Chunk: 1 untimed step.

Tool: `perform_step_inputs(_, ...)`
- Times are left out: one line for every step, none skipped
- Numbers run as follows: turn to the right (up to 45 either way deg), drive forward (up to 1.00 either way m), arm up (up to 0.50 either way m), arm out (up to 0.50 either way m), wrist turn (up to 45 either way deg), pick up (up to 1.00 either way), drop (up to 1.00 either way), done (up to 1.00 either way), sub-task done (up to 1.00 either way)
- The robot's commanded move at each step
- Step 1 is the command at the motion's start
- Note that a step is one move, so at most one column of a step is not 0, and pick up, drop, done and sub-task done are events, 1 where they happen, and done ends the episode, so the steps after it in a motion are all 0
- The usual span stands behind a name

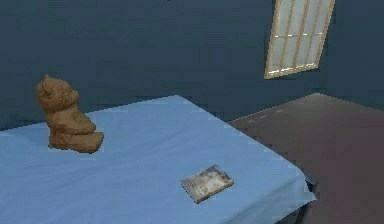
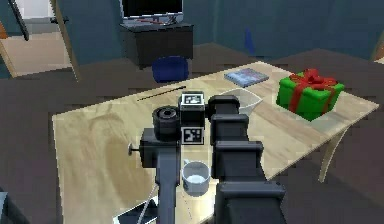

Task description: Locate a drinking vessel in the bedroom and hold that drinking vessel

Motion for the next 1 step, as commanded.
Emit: perform_step_inputs(0.0, 0.00, 0.00, 0.00, 45.0, 0.00, 0.00, 0.00, 0.00)
